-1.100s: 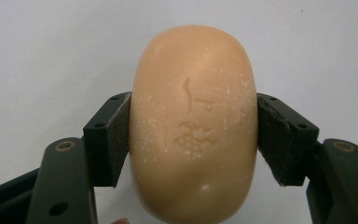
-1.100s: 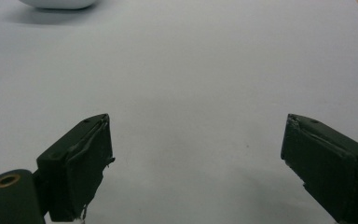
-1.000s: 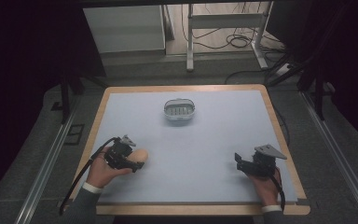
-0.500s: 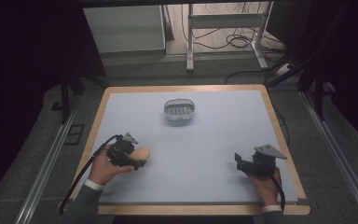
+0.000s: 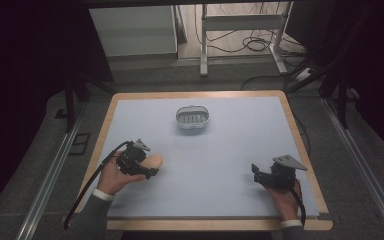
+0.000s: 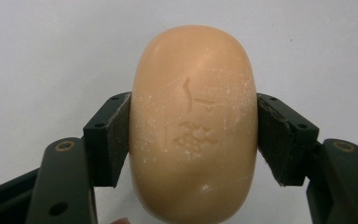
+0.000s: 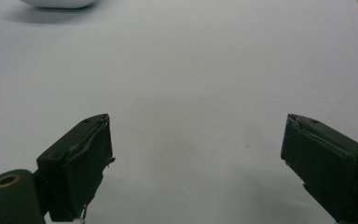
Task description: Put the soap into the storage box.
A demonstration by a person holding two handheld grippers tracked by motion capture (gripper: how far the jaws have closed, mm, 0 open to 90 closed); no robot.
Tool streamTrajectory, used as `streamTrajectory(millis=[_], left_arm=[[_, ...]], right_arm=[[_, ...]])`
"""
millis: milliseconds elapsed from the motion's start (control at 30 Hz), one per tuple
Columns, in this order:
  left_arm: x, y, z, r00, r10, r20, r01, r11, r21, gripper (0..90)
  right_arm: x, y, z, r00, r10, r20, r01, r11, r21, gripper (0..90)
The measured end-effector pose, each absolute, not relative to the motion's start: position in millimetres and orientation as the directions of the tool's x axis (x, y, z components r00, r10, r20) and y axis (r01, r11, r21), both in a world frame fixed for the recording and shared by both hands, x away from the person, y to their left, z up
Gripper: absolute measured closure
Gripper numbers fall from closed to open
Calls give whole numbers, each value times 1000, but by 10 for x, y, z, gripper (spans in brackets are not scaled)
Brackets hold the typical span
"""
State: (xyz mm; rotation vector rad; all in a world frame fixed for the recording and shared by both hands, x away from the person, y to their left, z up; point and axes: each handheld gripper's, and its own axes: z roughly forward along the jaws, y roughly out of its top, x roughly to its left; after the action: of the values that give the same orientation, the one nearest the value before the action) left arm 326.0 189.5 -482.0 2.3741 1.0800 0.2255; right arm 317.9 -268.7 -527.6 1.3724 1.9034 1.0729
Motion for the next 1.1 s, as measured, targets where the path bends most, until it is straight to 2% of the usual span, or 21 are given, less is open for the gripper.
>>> streamTrajectory(millis=[1100], left_arm=[[3417, 1738, -4695, 684, 728, -37, 630, -565, 533, 325]], right_arm=[[3184, -2687, -5277, -323, 946, 17, 507, 158, 847, 89]])
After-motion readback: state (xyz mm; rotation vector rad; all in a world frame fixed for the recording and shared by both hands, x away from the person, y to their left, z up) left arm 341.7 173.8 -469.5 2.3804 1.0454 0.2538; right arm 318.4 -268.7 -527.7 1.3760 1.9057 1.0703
